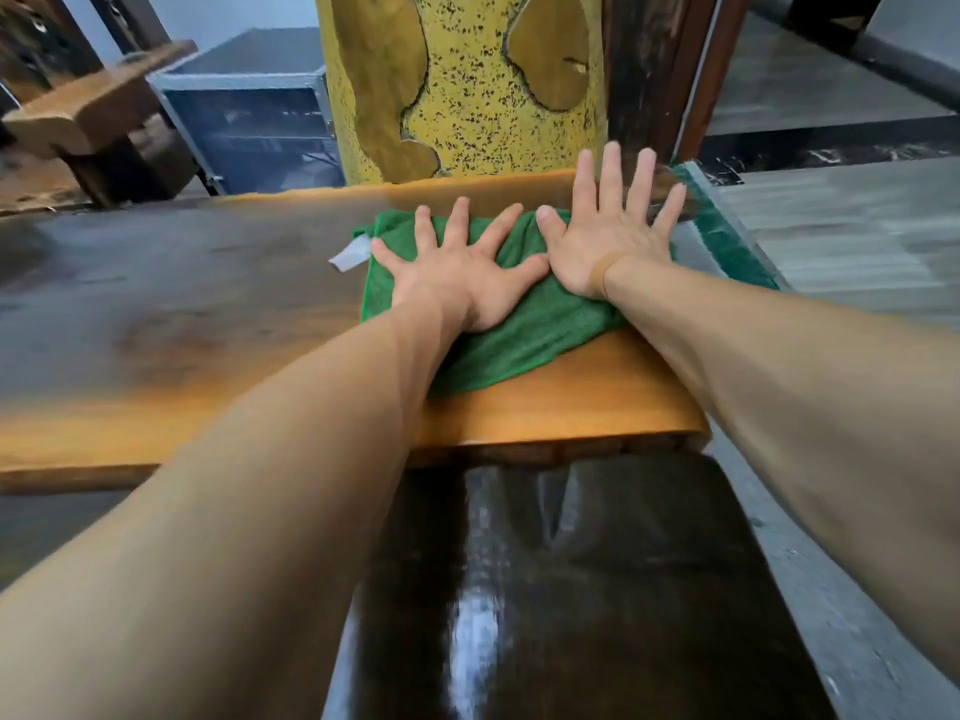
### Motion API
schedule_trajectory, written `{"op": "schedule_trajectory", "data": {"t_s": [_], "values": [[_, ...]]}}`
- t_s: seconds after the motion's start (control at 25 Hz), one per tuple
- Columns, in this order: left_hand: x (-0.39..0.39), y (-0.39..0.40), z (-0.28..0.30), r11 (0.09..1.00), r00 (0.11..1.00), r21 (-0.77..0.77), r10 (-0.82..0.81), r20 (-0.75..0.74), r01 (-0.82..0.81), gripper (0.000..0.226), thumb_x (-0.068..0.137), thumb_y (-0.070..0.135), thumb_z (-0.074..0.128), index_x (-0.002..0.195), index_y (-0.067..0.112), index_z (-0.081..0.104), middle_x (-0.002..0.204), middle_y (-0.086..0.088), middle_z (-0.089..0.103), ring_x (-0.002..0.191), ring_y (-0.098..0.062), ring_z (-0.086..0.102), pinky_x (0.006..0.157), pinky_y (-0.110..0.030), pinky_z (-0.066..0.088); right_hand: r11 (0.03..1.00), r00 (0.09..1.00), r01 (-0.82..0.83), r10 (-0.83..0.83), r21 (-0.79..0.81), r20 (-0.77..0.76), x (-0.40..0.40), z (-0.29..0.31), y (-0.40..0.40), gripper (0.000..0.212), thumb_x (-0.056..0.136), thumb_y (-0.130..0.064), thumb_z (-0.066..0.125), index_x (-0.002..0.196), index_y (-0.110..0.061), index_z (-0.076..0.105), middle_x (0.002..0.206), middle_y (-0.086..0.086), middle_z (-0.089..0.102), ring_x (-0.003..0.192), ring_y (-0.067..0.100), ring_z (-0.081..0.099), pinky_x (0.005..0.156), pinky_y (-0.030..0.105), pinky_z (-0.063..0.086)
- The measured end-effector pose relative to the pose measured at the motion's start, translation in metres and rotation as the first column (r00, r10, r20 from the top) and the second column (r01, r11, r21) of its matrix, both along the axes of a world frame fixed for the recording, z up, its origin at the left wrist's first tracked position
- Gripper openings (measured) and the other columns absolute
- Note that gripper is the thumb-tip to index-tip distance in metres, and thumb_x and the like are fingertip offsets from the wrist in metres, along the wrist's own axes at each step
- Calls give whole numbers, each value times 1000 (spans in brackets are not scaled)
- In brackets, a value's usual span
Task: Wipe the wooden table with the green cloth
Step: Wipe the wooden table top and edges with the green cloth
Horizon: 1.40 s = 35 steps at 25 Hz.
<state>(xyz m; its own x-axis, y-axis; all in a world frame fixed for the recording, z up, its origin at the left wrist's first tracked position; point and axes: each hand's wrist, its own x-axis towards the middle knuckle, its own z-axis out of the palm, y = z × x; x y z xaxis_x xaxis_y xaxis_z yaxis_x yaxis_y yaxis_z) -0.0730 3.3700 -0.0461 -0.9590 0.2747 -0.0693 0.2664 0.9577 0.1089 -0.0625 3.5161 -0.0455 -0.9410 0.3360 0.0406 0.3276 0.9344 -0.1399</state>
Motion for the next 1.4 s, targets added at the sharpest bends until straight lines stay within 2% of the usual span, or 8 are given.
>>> {"op": "schedule_trajectory", "data": {"t_s": [0.2,0.4,0.6,0.68,0.88,1.0,1.2,1.4], "values": [[-72,16,1,1000,1000,22,4,14,-4,68,87,84,18,150,64,4,169,9,-4,154,-32,-11,108,-79,-9,1000,999,-2,1,29,39,-67,-2,12,71,101,-60,11,156,-26,-17,163,0,-26,146,30,-30,114,63,-18],[-110,24,0,999,1000,30,16,-5,-16,69,87,84,20,151,63,7,169,10,-2,154,-31,-10,108,-78,-10,1000,1000,-22,22,15,21,-108,-1,21,71,100,-62,11,156,-30,-17,164,1,-24,147,31,-29,114,63,-16],[-118,24,-1,994,991,50,99,-87,-95,72,89,81,20,154,56,3,168,6,-14,152,-36,-17,109,-79,-8,986,991,-18,39,166,-128,-110,-4,18,73,99,-60,14,157,-25,-15,164,5,-23,149,31,-23,117,60,-12],[-111,23,-2,992,988,69,115,-99,-108,71,91,75,21,155,54,0,168,5,-18,152,-36,-17,109,-79,-7,989,989,-30,51,146,-141,-99,-3,15,76,100,-59,17,157,-22,-16,164,5,-24,149,30,-22,119,56,-11],[-59,14,0,996,997,73,-43,-57,47,60,100,56,15,158,47,2,169,8,-10,155,-24,-12,117,-67,-7,993,993,-117,118,-27,24,-51,0,2,74,102,-57,19,156,-22,-19,161,5,-30,149,26,-25,121,49,-9],[-11,-3,-2,997,997,40,-73,-7,73,56,102,53,12,157,49,4,169,9,-4,155,-25,-9,117,-67,-8,988,987,-131,138,-88,84,-4,1,-13,72,103,-53,18,155,-21,-20,162,7,-27,150,24,-22,122,47,-7],[88,-44,3,999,997,2,-41,64,41,55,101,59,13,154,56,3,169,12,-7,154,-33,-11,112,-73,-10,983,970,-159,172,-86,174,89,5,-51,71,103,-54,15,157,-21,-16,165,6,-20,151,26,-18,121,51,-8],[170,-80,4,996,995,-26,-89,44,91,55,101,59,12,155,55,0,169,12,-9,154,-35,-11,112,-74,-8,981,955,-189,194,-45,226,175,8,-82,66,103,-53,13,158,-26,-8,165,2,-18,151,29,-17,119,55,-9]]}}
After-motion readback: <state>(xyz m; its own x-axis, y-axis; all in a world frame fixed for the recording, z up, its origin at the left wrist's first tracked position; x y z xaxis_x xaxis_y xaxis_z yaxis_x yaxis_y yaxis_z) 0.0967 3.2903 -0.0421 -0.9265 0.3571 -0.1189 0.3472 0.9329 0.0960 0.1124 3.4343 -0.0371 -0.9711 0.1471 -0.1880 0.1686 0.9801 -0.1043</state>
